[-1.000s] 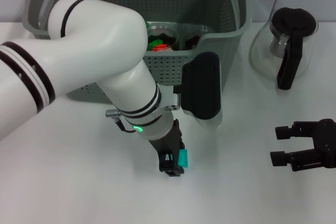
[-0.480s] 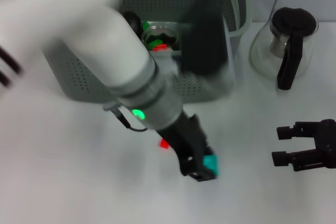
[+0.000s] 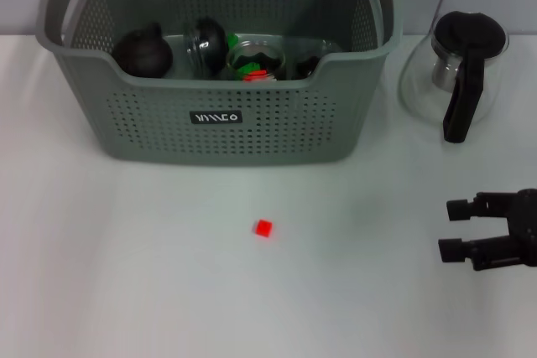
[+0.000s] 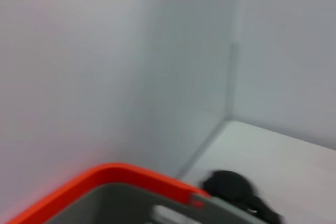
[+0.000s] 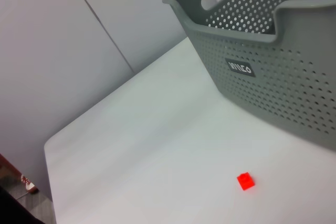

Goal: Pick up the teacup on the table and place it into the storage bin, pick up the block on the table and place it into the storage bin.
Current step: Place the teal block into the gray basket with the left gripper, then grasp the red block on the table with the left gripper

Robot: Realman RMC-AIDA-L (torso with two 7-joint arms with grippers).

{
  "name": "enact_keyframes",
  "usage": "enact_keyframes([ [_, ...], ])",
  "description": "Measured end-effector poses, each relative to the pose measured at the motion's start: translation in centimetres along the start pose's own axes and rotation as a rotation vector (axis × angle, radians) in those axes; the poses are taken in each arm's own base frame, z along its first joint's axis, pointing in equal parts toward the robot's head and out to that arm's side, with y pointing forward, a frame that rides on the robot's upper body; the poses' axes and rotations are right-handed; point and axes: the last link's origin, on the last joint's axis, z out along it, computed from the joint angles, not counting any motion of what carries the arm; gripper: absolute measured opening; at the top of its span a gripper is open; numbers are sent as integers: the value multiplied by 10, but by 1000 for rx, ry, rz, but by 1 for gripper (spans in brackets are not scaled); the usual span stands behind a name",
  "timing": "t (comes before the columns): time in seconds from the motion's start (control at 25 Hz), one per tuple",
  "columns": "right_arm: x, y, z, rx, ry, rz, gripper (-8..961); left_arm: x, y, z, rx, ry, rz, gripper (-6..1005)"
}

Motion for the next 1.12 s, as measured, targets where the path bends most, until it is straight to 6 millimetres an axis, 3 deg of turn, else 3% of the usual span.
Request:
enact_keyframes([
  [0.24, -3, 1, 4, -10, 3, -4, 944, 0, -16, 35, 37, 14, -50, 425],
  [0.44, -4, 1, 4, -12, 3, -12, 944, 8, -13, 33, 40, 45, -45, 528],
  [0.52, -4, 0, 4, -11, 4, -14, 944, 10, -7, 26, 7, 53, -38, 661],
  [0.64, -5, 0, 2, -8, 5, -15, 944, 7, 27, 7, -188, 39, 81, 798],
  [0.72, -5, -1, 1, -3, 6, -13, 944, -6, 55, -4, -343, -7, 196, 869],
  [0.88, -5, -2, 0, 4, 3, -9, 944, -48, 105, -10, -534, -214, 356, 949],
  [1.0, -5, -3, 0, 8, 1, -5, 944, -71, 116, 1, -509, -372, 402, 965],
  [1.04, -4, -3, 1, 6, 1, -1, 944, -84, 119, 20, -443, -479, 436, 965],
  [1.12, -3, -3, 2, 5, 2, 5, 944, -93, 118, 39, -376, -543, 448, 965],
])
